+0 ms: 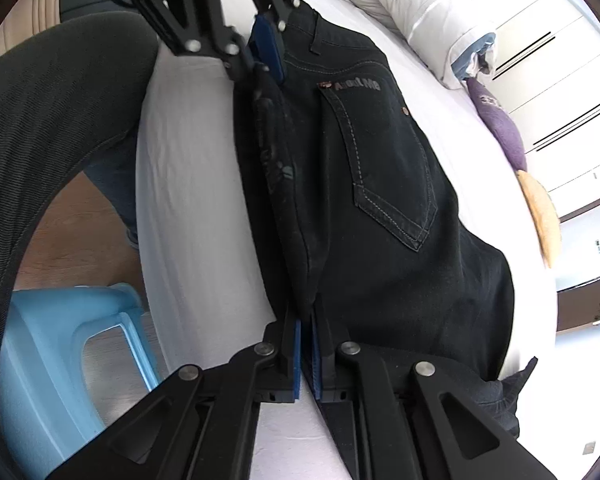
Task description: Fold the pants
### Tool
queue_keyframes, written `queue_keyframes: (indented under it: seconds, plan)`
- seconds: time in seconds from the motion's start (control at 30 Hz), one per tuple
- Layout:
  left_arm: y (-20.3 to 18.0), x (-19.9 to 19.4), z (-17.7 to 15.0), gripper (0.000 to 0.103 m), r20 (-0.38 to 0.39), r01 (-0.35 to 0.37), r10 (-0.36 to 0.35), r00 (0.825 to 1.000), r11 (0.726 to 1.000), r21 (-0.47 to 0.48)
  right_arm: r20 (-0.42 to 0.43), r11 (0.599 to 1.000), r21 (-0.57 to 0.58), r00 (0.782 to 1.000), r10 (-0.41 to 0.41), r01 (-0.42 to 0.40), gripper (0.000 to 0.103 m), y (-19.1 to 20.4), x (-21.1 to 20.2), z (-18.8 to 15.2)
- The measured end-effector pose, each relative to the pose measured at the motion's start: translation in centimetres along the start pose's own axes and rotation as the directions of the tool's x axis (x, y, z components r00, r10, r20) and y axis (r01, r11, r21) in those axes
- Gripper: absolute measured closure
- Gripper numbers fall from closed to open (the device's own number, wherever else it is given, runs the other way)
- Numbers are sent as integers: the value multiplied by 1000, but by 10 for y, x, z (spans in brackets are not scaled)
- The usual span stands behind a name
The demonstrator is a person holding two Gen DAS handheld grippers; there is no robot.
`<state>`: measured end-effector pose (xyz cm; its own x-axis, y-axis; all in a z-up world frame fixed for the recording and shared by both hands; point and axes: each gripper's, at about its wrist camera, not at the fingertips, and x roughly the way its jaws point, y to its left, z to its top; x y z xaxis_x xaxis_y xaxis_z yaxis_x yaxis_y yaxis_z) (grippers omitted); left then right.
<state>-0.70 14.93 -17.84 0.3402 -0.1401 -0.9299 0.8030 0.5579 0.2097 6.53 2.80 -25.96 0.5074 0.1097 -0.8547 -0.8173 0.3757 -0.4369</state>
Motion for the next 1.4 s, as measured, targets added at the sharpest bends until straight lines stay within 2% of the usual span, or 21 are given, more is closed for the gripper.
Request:
queue_keyframes:
  seconds: [0.07,0.17,0.23,0.27,0.3,0.33,0.37,0.47,0.53,0.6,0.67,0.7,0.73,0.9,1.0,1.13,1.23,1.27,1.3,1.37,1.4]
  plan:
    - [2,-9,-5,25,-17,28,-28,999,1000,-13,0,1000,16,1000,-4,4,94,0,-1,0]
    - [7,-28,-13,25,-23,18,-18,1000,1000,-23,-1,999,54,1000,0,0,93,-4,-2,1]
    - [15,-41,-10,25,4,-14,14,1000,998,-55,-7,995,93,1000,19,-18,88,-10,-5,1]
    - [20,-48,-6,25,30,-12,15,999,996,-84,-4,992,119,999,41,-41,83,-14,-9,1]
    - [25,-55,1,25,71,2,7,997,993,-119,10,985,157,998,68,-69,68,-20,-15,1]
    - [29,-61,11,25,113,11,6,994,988,-152,39,975,204,996,81,-87,60,-28,-23,1]
    - [31,-63,18,25,135,17,6,991,986,-166,72,963,247,993,90,-105,59,-36,-31,1]
    - [34,-58,52,25,212,44,1,977,977,-208,157,901,393,979,132,-184,59,-70,-45,0]
    - [35,-41,74,25,225,73,-20,974,970,-230,210,835,489,963,168,-252,59,-93,-42,-3]
    - [33,-12,91,25,197,84,-33,980,964,-254,249,760,567,946,209,-318,59,-109,-28,-12]
    - [30,15,93,25,136,92,-56,989,959,-269,193,692,643,944,269,-329,58,-116,1,-27]
    - [26,34,92,25,82,75,-54,995,959,-273,141,679,664,945,296,-312,58,-114,14,-34]
    - [22,43,90,25,65,55,-39,997,962,-267,85,675,681,946,312,-284,58,-111,24,-42]
    - [31,25,95,25,116,79,-43,992,942,-326,171,617,715,937,304,-330,58,-118,-11,-72]
    - [36,4,118,25,187,94,-33,982,942,-323,247,501,796,937,246,-341,58,-160,-32,-105]
    - [39,14,155,25,209,102,-32,977,937,-335,258,301,911,960,113,-281,58,-244,-38,-159]
    - [40,47,173,30,163,124,-65,984,917,-380,263,114,957,963,57,-268,58,-301,-26,-199]
    - [40,63,177,35,126,134,-90,988,907,-399,266,47,962,962,63,-269,58,-318,-16,-210]
    - [39,79,178,35,81,127,-103,991,901,-415,267,-6,964,961,75,-267,58,-332,-6,-219]
    - [33,88,178,35,74,89,-65,995,913,-398,225,-52,974,970,94,-221,58,-352,11,-228]
    - [32,88,180,35,74,81,-56,996,915,-395,207,-54,978,972,110,-202,57,-361,20,-227]
